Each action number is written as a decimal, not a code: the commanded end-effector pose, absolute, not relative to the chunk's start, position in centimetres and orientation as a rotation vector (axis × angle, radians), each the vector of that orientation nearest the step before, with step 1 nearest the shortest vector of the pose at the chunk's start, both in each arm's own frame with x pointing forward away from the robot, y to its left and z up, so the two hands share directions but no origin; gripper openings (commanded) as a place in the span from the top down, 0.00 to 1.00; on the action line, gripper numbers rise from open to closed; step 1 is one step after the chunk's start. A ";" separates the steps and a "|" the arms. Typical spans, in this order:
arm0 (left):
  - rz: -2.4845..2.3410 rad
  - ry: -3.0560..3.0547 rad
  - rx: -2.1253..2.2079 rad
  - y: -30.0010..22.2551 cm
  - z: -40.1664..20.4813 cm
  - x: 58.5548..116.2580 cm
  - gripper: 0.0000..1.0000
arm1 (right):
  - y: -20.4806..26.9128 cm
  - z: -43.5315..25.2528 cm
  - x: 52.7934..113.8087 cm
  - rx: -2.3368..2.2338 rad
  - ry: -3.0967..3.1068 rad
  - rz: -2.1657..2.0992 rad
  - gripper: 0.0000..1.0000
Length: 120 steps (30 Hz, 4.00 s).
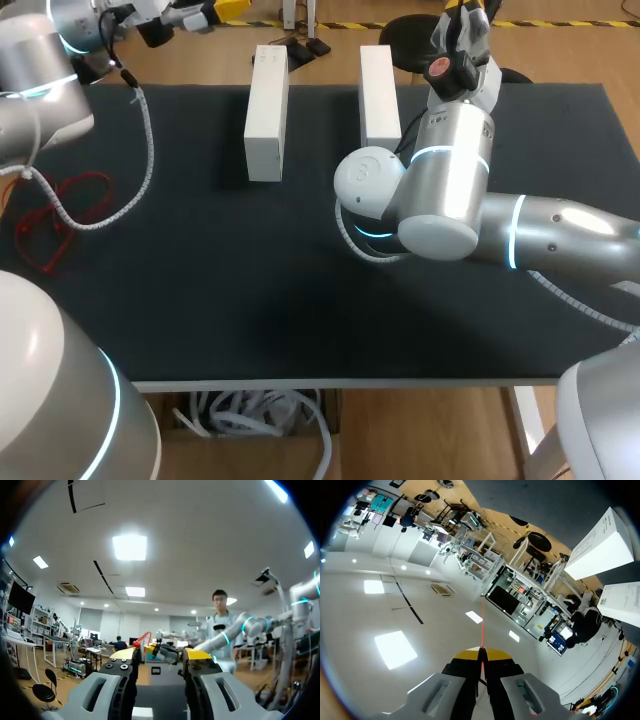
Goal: Grab the tape and strap the tape.
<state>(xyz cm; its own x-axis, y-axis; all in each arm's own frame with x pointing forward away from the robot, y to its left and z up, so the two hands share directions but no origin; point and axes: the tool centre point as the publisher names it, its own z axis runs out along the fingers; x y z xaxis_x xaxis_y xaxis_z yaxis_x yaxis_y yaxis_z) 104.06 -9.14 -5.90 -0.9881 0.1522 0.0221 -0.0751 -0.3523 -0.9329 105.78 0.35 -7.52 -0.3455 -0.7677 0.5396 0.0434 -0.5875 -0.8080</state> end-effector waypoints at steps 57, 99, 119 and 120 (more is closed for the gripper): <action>2.506 -1.708 -0.118 -9.1 -5.2 104.0 0.68 | 0.4 -7.4 105.7 -1.354 0.974 -1.978 1.00; 2.436 -1.783 -0.138 -9.3 -4.3 104.1 1.00 | 0.4 -7.4 105.7 -1.354 0.974 -1.978 1.00; 1.866 -2.332 -0.111 -10.3 -0.6 103.3 1.00 | 0.4 -7.4 105.7 -1.354 0.974 -1.978 1.00; 1.859 -2.351 -0.089 -10.4 -0.4 103.2 1.00 | 0.4 -7.4 105.7 -1.354 0.974 -1.978 1.00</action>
<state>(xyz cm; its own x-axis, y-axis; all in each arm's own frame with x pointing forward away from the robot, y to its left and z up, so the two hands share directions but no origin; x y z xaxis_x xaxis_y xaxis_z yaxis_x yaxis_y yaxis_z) 103.75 -10.07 -1.50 -0.9836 0.1689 0.0624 -0.0591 0.0249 -0.9979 105.78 0.36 -7.52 -0.3456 -0.7677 0.5397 0.0434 -0.5875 -0.8080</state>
